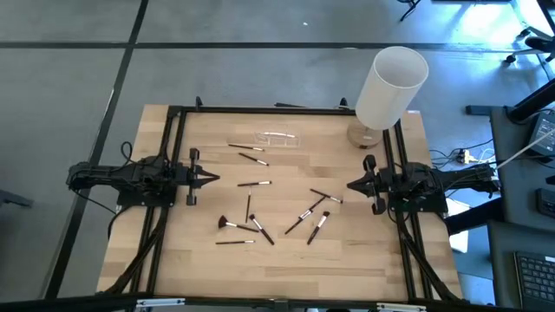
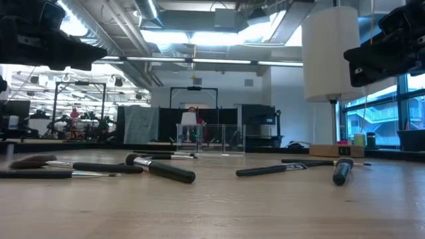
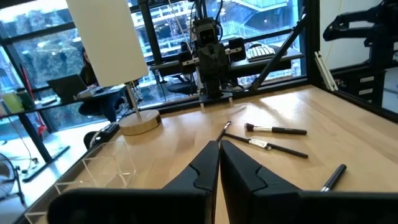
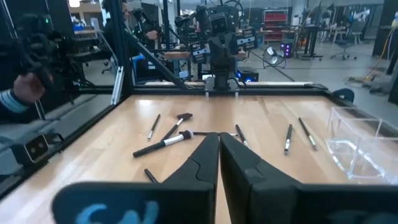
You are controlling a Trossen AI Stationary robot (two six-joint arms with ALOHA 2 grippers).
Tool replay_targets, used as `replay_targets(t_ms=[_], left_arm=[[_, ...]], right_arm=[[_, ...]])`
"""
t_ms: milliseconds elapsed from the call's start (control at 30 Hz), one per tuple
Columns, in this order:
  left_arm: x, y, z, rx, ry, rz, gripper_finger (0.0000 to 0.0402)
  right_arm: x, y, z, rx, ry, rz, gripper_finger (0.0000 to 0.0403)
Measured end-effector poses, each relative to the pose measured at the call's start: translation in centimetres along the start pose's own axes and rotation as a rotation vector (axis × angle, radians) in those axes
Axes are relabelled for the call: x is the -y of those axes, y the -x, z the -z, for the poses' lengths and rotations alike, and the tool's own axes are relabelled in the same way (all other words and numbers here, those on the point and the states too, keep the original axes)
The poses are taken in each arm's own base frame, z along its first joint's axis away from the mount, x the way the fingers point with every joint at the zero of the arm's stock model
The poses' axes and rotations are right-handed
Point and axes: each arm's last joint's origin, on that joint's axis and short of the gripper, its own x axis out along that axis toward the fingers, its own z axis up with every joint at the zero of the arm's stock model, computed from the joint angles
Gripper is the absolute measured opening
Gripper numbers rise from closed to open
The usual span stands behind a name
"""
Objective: Pick & Place Makeup Brushes
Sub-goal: Put the eyeshadow brush into the transparent organizer
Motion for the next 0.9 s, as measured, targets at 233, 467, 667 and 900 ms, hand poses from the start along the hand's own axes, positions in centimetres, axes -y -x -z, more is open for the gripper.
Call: replay_targets(t_ms=[233, 467, 667, 900], left_arm=[[0.0, 0.0, 0.0, 0.0, 0.0, 0.0, 0.0009], [0.0, 0.0, -0.2, 0.023, -0.026, -0.005, 0.0012], [-0.3, 0.1, -1.4, 0.151, 0.026, -0.035, 0.0008], [-1.1, 0.9, -3.9, 0.406, -0.007, -0.173, 0.0008]], right_arm=[[0.0, 0.0, 0.0, 0.0, 0.013, 0.0, 0.0016], [0.0, 0.0, 0.0, 0.0, 0.013, 0.0, 0.0016], [0.0, 0.0, -0.1, 0.015, 0.009, 0.012, 0.0016], [0.0, 0.0, -0.6, 0.065, -0.326, -0.002, 0.0016]])
